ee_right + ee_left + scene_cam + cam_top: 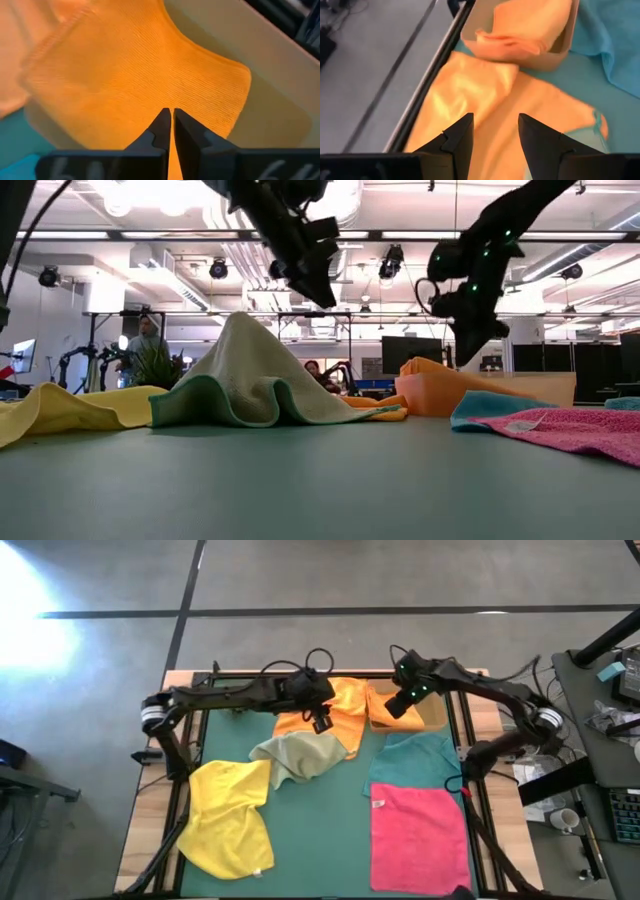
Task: Fold microfiber towels
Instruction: Put the folded orange towel into the orange bin
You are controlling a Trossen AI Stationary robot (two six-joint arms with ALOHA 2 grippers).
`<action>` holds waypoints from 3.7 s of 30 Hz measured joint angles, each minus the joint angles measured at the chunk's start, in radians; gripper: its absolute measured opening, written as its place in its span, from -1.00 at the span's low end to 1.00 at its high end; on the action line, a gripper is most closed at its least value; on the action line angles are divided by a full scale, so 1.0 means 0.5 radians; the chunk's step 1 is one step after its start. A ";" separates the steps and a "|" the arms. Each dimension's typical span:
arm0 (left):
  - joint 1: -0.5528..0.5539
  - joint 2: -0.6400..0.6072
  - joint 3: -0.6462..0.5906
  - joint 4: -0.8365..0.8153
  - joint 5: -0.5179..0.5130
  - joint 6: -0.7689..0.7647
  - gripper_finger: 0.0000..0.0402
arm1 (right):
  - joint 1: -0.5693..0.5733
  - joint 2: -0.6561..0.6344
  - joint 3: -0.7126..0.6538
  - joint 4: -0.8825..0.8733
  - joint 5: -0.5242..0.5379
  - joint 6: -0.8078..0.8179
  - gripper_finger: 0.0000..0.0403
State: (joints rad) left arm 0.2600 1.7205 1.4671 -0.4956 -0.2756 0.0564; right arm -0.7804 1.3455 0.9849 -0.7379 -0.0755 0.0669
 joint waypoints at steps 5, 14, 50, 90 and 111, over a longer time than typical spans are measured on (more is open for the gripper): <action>0.004 -0.115 -0.205 0.085 -0.006 -0.106 -0.30 | -0.083 0.193 0.059 0.009 -0.074 -0.034 -0.96; 0.015 -0.177 -0.328 0.135 -0.043 -0.146 -0.30 | -0.138 0.533 0.117 0.035 -0.163 -0.118 -0.96; 0.055 -0.174 -0.329 0.137 -0.043 -0.134 -0.30 | -0.390 0.485 0.184 -0.062 0.310 -0.001 -0.96; 0.057 -0.174 -0.329 0.138 -0.043 -0.048 -0.30 | -0.390 0.373 0.176 0.138 0.325 0.028 -0.96; 0.057 -0.174 -0.328 0.139 -0.043 -0.045 -0.30 | -0.293 0.715 0.178 0.363 -0.112 0.080 -0.96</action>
State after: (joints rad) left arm 0.2886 1.6337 1.3029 -0.4263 -0.2974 0.0338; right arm -0.9269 1.7032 1.0740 -0.5563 -0.1316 0.1070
